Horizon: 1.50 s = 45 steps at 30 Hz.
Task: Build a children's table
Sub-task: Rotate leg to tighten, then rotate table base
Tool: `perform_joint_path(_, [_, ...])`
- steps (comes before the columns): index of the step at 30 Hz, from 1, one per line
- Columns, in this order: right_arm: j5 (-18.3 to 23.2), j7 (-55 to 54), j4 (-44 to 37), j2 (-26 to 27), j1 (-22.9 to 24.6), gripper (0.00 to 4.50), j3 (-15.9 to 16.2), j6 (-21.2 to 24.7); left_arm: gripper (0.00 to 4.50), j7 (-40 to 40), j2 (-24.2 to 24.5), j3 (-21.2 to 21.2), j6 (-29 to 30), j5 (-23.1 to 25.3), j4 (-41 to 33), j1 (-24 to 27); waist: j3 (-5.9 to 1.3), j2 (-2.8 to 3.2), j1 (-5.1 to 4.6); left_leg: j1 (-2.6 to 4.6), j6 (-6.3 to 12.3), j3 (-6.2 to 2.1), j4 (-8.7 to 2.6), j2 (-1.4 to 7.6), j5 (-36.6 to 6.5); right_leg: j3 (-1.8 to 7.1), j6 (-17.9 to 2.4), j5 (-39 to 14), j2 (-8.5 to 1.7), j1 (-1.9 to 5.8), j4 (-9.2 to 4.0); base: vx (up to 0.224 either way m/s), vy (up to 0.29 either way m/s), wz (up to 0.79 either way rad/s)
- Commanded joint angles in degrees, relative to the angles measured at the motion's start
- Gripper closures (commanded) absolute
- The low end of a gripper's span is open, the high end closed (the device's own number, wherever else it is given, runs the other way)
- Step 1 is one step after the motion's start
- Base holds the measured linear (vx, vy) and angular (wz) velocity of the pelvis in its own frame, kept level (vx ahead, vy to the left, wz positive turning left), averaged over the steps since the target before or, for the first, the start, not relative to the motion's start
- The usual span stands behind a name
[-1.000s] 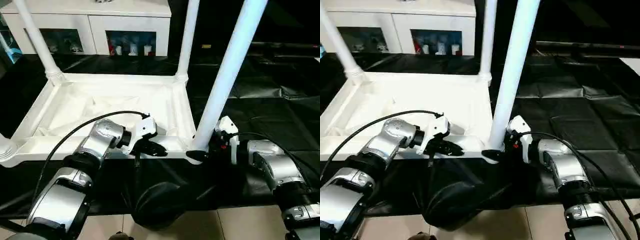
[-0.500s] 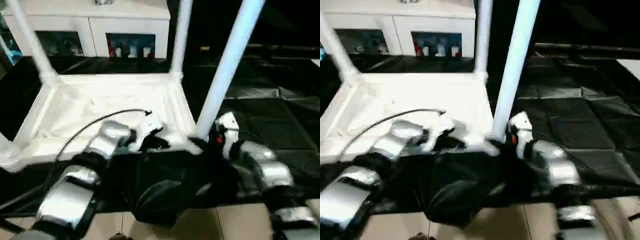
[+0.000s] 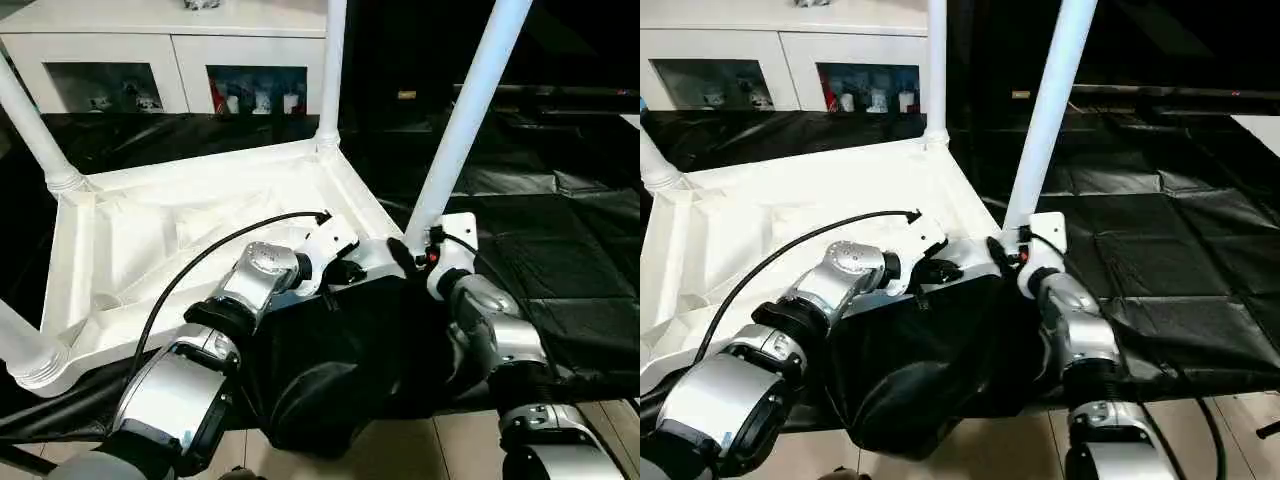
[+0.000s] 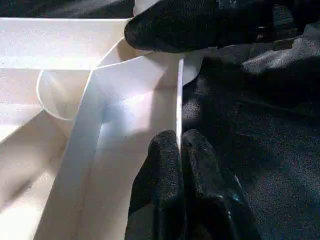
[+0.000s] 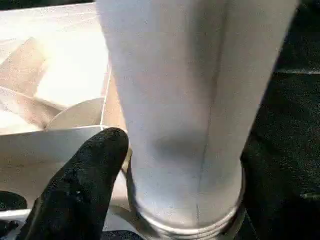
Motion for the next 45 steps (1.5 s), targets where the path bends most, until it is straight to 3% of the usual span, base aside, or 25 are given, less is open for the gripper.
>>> perform_joint_path(1, [-0.38, 4.6, -0.77, 0.88, 1.34, 0.65, 5.66, 1.67, 4.5, 1.36, -1.6, 0.44, -2.45, -1.38, -0.65, -0.81, -2.98, -0.55, -0.12, 1.34, 0.87, -1.36, -4.09, 1.92, -17.02, 2.27, -10.58, -14.5, -3.36, 2.08, -5.21, 0.0, 0.0, 0.0])
perform_joint_path(7, [1.26, 14.89, -13.43, -6.32, 6.59, 0.65, 7.34, 6.57, 4.5, -0.63, -0.3, 0.62, -4.26, -1.41, -1.33, -0.03, -3.03, -0.85, 0.23, 0.94, 2.67, -1.27, -3.85, 1.91, -14.74, 2.37, -9.99, -10.84, -3.27, 2.43, -4.9, 0.0, 0.0, 0.0])
perform_joint_path(13, [3.43, 22.16, -26.96, -15.29, 13.72, 0.65, 9.4, 13.39, 4.5, -3.01, 0.59, 0.7, -5.15, -1.94, -2.67, 1.41, -2.69, -1.04, 0.62, 0.92, 2.94, -1.5, -3.96, 2.09, -16.24, 2.26, -8.19, -17.18, -3.44, 2.42, -5.67, 0.0, 0.0, 0.0])
perform_joint_path(14, [5.94, 24.89, -33.89, -18.03, 16.56, 0.65, 9.32, 16.89, 4.5, -4.56, 1.03, 0.66, -5.91, -2.6, -3.96, 2.44, -2.73, -0.83, 0.61, 0.94, 2.9, -1.53, -3.99, 2.15, -16.59, 2.34, -8.17, -17.15, -3.43, 2.33, -5.68, 0.0, 0.0, 0.0])
perform_joint_path(17, [7.26, 26.72, -38.17, -17.8, 17.65, 0.65, 10.66, 18.45, 4.5, -4.98, 1.62, 0.97, -7.09, -3.3, -6.42, 3.92, -2.99, -0.64, 0.77, 0.8, 3.49, -1.51, -3.84, 2.22, -14.67, 2.36, -9.56, -12.62, -3.35, 2.26, -5.09, 0.0, 0.0, 0.0])
perform_joint_path(20, [7.42, 26.28, -39.15, -15.95, 17.25, 0.65, 11.73, 18.82, 4.5, -4.77, 2.06, 2.33, -6.74, -4.9, -9.18, 5.17, -2.94, -0.75, 0.64, 0.77, 3.11, -1.42, -3.8, 2.16, -15.06, 2.26, -10.34, -12.49, -3.38, 2.16, -5.05, 0.0, 0.0, 0.0])
perform_joint_path(21, [7.01, 25.72, -38.95, -15.04, 16.79, 0.65, 12.14, 18.39, 4.5, -5.32, 2.7, 2.81, -5.94, -5.66, -11.07, 5.99, -3.06, -0.5, 0.63, 0.87, 2.63, -1.47, -3.79, 2.3, -14.47, 2.28, -11.13, -11.4, -3.42, 2.06, -4.77, 0.0, 0.0, 0.0])
perform_joint_path(22, [6.68, 24.93, -38.83, -14.5, 16.37, 0.65, 12.49, 18.22, 4.5, -5.75, 3.47, 3.09, -5.17, -6.04, -12.89, 6.82, -3.13, -0.87, 0.54, 0.72, 2.65, -1.44, -3.8, 2.27, -14.03, 2.25, -11.35, -10.51, -3.37, 2.18, -4.62, 0.0, 0.0, 0.0])
perform_joint_path(25, [6.51, 23.16, -38.43, -13.22, 15.64, 0.65, 12.63, 18.38, 4.5, -5.62, 5.35, 3.7, -4.26, -6.22, -15.85, 8.38, -3.15, -0.4, 0.39, 0.84, 2.39, -1.3, -3.74, 2.31, -12.41, 2.29, -12.62, -5.79, -3.05, 1.99, -4.04, 0.0, 0.0, 0.0])
perform_joint_path(26, [6.67, 22.62, -38.63, -12.96, 15.47, 0.65, 12.73, 18.86, 4.5, -5.53, 6.36, 4.05, -3.69, -6.42, -17.34, 9.27, -3.1, -1.47, 0.32, 0.78, 2.59, -1.2, -3.74, 2.25, -12.49, 2.25, -12.42, -5.92, -3.05, 2.11, -4.09, 0.0, 0.0, 0.0])
perform_joint_path(27, [6.79, 22.31, -38.4, -12.55, 15.08, 0.65, 12.92, 19.11, 4.5, -5.81, 8.26, 4.7, -2.14, -6.73, -19.6, 10.63, -3.04, -0.87, 0.52, 0.9, 2.39, -1.3, -3.81, 2.32, -12.52, 2.3, -12.27, -6.82, -3.28, 2.15, -3.89, 0.0, 0.0, 0.0])
perform_joint_path(28, [6.79, 22.31, -38.4, -12.55, 15.08, 0.65, 12.92, 19.11, 4.5, -5.81, 8.26, 4.7, -2.14, -6.73, -19.6, 10.63, -3.0, -0.72, 0.48, 0.84, 2.28, -1.32, -3.83, 2.35, -12.61, 2.33, -12.11, -7.32, -3.37, 2.1, -3.92, 0.0, 0.0, 0.0])
perform_joint_path(29, [6.83, 22.21, -38.52, -12.34, 14.95, 0.63, 13.05, 19.45, 4.29, -6.09, 9.54, 5.17, -0.95, -6.91, -21.4, 11.72, -2.9, -1.1, 0.42, 0.92, 1.66, -1.34, -3.92, 2.36, -13.12, 2.35, -11.29, -9.14, -3.35, 2.09, -3.99, 0.0, 0.0, 0.0])
perform_joint_path(30, [6.48, 21.95, -38.19, -12.09, 14.71, 0.63, 13.3, 19.31, 4.29, -6.67, 11.16, 5.83, 1.17, -7.3, -23.85, 13.14, -2.85, -0.89, 0.27, 0.98, 1.16, -1.29, -4.02, 2.43, -13.47, 2.42, -11.02, -9.88, -3.35, 1.93, -4.06, 0.0, 0.0, 0.0])
perform_joint_path(31, [5.94, 21.51, -37.25, -11.77, 14.32, 0.63, 13.45, 18.79, 4.29, -7.67, 13.11, 6.61, 3.98, -7.84, -26.77, 14.89, -2.82, -1.14, 0.16, 1.03, 1.02, -1.23, -4.02, 2.36, -13.63, 2.41, -10.82, -10.23, -3.18, 1.85, -4.16, 0.0, 0.0, 0.0])
perform_joint_path(33, [5.47, 21.1, -36.48, -11.52, 13.99, 0.63, 13.5, 18.27, 4.14, -8.42, 14.55, 7.13, 6.09, -8.21, -28.87, 16.17, -2.94, -0.72, 0.1, 1.24, 0.17, -1.32, -4.08, 2.55, -13.51, 2.43, -11.14, -9.6, -3.28, 1.74, -3.82, 0.0, 0.0, 0.0])
perform_joint_path(34, [4.9, 19.65, -34.96, -10.75, 13.23, 0.63, 13.18, 17.49, 3.99, -10.11, 17.02, 7.69, 9.06, -8.96, -32.39, 18.45, -2.84, -0.95, -0.04, 1.31, -0.19, -1.15, -4.06, 2.43, -13.41, 2.48, -11.16, -9.12, -3.05, 1.6, -3.81, 0.0, 0.0, 0.0])
perform_joint_path(36, [4.59, 18.31, -33.65, -10.04, 12.52, 0.63, 12.89, 16.81, 3.91, -11.85, 19.24, 7.97, 11.62, -10.04, -35.93, 20.65, -2.8, -0.6, -0.12, 1.35, -1.0, -1.29, -4.22, 2.46, -13.9, 2.53, -11.36, -9.57, -3.24, 1.62, -3.65, 0.0, 0.0, 0.0])
perform_joint_path(40, [3.36, 13.09, -27.14, -7.11, 8.97, 0.63, 11.59, 13.04, 3.51, -20.57, 27.21, 9.31, 24.08, -18.81, -51.77, 29.58, -2.66, -0.33, -0.37, 1.61, -2.1, -0.99, -4.26, 2.26, -13.53, 2.6, -12.45, -7.12, -2.69, 1.41, -3.3, 0.0, 0.0, 0.0])
perform_joint_path(41, [3.09, 11.29, -25.08, -6.19, 7.87, 0.63, 10.96, 12.15, 3.51, -21.0, 28.66, 9.6, 25.82, -19.39, -54.26, 31.48, -2.75, 0.02, -0.43, 1.76, -2.75, -1.03, -4.24, 2.36, -13.94, 2.61, -12.88, -7.04, -2.81, 1.26, -2.95, 0.0, 0.0, 0.0])
perform_joint_path(42, [2.91, 10.09, -23.71, -5.58, 7.13, 0.63, 10.52, 11.58, 3.47, -21.2, 29.56, 9.81, 26.81, -19.63, -55.75, 32.7, -2.44, -0.25, -0.65, 1.54, -2.6, -0.85, -4.43, 2.13, -14.47, 2.65, -12.58, -8.02, -2.46, 1.24, -3.4, 0.0, 0.0, 0.0])
perform_joint_path(45, [2.59, 6.64, -20.32, -4.23, 5.35, 0.63, 9.04, 10.33, 3.11, -20.22, 30.78, 10.51, 28.2, -19.12, -58.24, 35.2, -2.34, 0.06, -0.37, 1.94, -3.49, -0.88, -4.43, 2.09, -16.77, 2.84, -11.32, -11.03, -2.54, 1.13, -3.69, 0.0, 0.0, 0.0])
